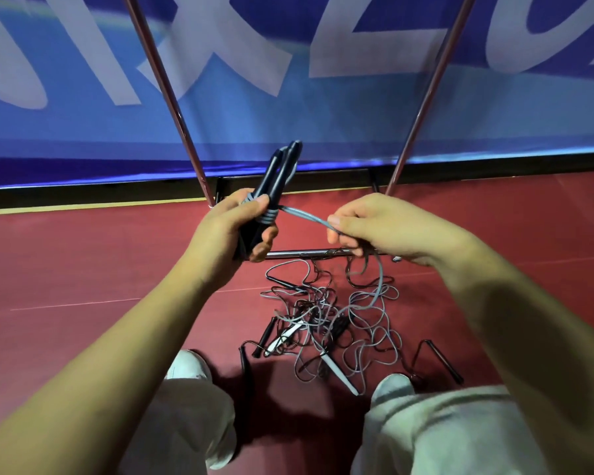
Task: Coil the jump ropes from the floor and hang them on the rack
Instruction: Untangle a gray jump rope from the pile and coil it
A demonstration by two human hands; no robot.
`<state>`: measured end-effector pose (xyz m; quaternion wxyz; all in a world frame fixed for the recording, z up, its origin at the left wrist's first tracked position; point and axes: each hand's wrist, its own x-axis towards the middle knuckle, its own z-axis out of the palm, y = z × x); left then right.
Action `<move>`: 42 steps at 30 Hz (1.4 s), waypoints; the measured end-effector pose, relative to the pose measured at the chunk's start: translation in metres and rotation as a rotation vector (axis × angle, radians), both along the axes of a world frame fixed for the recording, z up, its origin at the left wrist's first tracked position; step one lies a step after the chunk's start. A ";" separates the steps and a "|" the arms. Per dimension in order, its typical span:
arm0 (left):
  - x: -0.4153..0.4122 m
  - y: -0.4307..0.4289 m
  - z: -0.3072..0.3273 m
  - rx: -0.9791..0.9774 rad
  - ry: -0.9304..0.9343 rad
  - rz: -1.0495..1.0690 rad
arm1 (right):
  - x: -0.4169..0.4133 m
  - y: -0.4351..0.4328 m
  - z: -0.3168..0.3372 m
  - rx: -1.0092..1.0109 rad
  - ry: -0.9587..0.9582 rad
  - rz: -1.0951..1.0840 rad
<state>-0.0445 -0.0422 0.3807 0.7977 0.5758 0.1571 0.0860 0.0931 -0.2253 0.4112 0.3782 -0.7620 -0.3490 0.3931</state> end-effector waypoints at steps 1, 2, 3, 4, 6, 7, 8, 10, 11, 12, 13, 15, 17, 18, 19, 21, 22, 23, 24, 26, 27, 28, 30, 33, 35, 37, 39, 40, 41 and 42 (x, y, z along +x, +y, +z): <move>0.001 0.001 0.000 0.022 0.014 0.031 | 0.000 0.000 0.001 0.003 -0.029 -0.002; 0.003 0.002 -0.001 0.053 0.031 0.062 | 0.000 0.000 0.002 0.006 -0.049 -0.010; 0.004 0.003 -0.002 0.090 0.047 0.090 | 0.000 0.000 0.002 0.011 -0.061 -0.022; 0.005 0.004 -0.004 0.126 0.058 0.108 | -0.001 0.000 0.001 0.021 -0.062 -0.037; 0.005 0.006 -0.006 0.173 0.067 0.117 | -0.001 -0.002 0.000 0.027 -0.089 -0.051; 0.005 0.007 -0.007 0.190 0.070 0.117 | 0.000 -0.003 0.000 0.012 -0.117 -0.052; 0.004 0.008 -0.007 0.207 0.077 0.120 | 0.001 -0.004 -0.001 -0.014 -0.150 -0.058; 0.004 0.010 -0.007 0.253 0.109 0.132 | 0.002 -0.006 0.001 -0.055 -0.228 -0.046; 0.004 0.011 -0.007 0.293 0.131 0.134 | 0.002 -0.006 0.001 -0.055 -0.240 -0.038; 0.003 0.011 -0.008 0.338 0.156 0.129 | 0.001 -0.006 0.001 -0.047 -0.220 -0.033; 0.004 0.012 -0.009 0.378 0.184 0.120 | 0.000 -0.005 0.001 -0.037 -0.181 -0.028; 0.003 0.014 -0.014 0.423 0.243 0.099 | -0.004 -0.003 0.001 -0.040 -0.119 0.002; 0.003 0.017 -0.019 0.524 0.287 0.089 | -0.007 -0.002 0.002 -0.082 -0.129 0.049; 0.004 0.019 -0.022 0.601 0.303 0.095 | -0.008 -0.002 0.003 -0.111 -0.174 0.074; 0.004 0.021 -0.024 0.671 0.314 0.112 | -0.008 -0.002 0.003 -0.139 -0.231 0.094; 0.004 0.024 -0.024 0.783 0.327 0.166 | -0.008 -0.003 0.002 -0.171 -0.261 0.087; 0.004 0.025 -0.022 0.838 0.321 0.190 | -0.008 -0.003 0.001 -0.165 -0.221 0.064; 0.003 0.025 -0.019 0.915 0.312 0.195 | -0.008 -0.003 0.002 -0.149 -0.180 0.037; 0.002 0.025 -0.017 1.020 0.305 0.177 | -0.008 -0.003 0.004 -0.129 -0.145 0.014; -0.001 0.021 -0.016 1.212 0.303 0.085 | -0.012 -0.001 0.009 -0.072 -0.075 0.006; -0.001 0.016 -0.017 1.260 0.310 0.034 | -0.016 0.001 0.012 -0.040 -0.042 0.015; -0.001 0.012 -0.020 1.294 0.324 -0.011 | -0.020 0.003 0.015 -0.017 -0.013 0.026; -0.001 0.003 -0.028 1.363 0.356 -0.093 | -0.024 0.006 0.015 0.015 0.029 0.023; -0.001 -0.005 -0.037 1.381 0.384 -0.232 | -0.022 0.006 0.014 0.050 -0.036 -0.001; -0.001 -0.011 -0.039 1.372 0.396 -0.284 | -0.019 0.004 0.015 0.072 -0.128 -0.016; -0.002 -0.018 -0.038 1.336 0.359 -0.352 | -0.017 0.002 0.016 0.100 -0.198 -0.029; -0.004 -0.024 -0.038 1.204 0.277 -0.454 | -0.015 0.000 0.016 0.101 -0.249 -0.042; -0.004 -0.025 -0.038 1.130 0.229 -0.500 | -0.014 -0.001 0.016 0.102 -0.262 -0.064; -0.005 -0.026 -0.037 1.070 0.183 -0.541 | -0.011 -0.003 0.016 0.107 -0.273 -0.094; -0.006 -0.027 -0.034 1.023 0.147 -0.575 | -0.006 -0.005 0.016 0.109 -0.281 -0.127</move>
